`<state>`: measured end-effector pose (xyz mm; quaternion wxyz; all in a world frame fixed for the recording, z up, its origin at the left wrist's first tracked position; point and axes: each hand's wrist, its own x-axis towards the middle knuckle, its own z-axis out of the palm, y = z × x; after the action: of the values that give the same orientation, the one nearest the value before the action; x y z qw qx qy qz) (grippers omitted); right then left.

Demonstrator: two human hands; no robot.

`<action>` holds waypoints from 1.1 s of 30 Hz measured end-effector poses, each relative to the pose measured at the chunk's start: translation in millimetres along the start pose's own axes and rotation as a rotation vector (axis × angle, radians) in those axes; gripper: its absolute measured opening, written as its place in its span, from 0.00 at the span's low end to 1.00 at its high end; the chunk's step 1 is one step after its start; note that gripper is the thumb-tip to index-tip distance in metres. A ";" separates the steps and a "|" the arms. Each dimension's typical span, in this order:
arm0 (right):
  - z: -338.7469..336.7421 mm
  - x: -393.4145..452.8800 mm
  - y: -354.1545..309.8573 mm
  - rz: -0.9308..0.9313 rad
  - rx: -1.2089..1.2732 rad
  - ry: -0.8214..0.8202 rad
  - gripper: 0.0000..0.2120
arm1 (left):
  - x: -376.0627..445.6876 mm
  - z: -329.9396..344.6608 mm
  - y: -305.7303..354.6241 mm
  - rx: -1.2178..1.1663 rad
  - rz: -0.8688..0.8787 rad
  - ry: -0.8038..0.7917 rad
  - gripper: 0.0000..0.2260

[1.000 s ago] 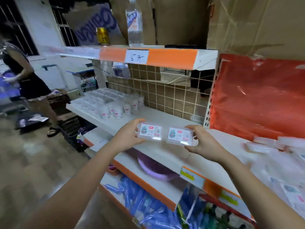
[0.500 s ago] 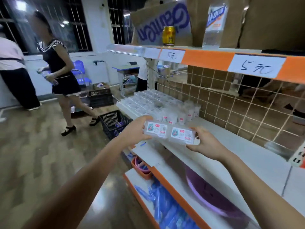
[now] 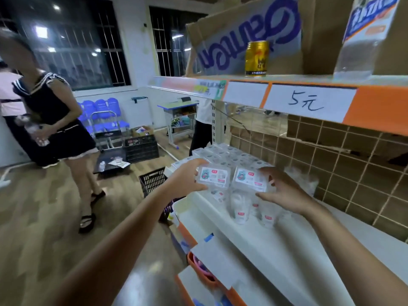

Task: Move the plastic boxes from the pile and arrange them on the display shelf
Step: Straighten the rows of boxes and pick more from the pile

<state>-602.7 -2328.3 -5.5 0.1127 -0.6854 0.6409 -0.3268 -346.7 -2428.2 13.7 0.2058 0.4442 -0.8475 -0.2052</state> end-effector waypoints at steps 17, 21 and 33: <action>46.7 107.6 37.6 0.340 -0.112 0.133 0.33 | 198.3 13.5 -91.7 -0.060 0.288 -0.227 0.30; 52.0 117.0 32.8 0.440 -0.249 0.115 0.35 | 233.5 20.6 -103.9 -0.083 0.418 -0.329 0.29; 73.9 125.0 18.9 0.675 -0.552 -0.048 0.34 | 280.1 46.8 -112.8 -0.187 0.615 -0.476 0.29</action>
<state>-578.5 -2469.8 -34.6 0.0406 -0.4491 0.8897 -0.0720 -442.0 -2713.8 -38.4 0.0950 0.0889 -0.9427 -0.3073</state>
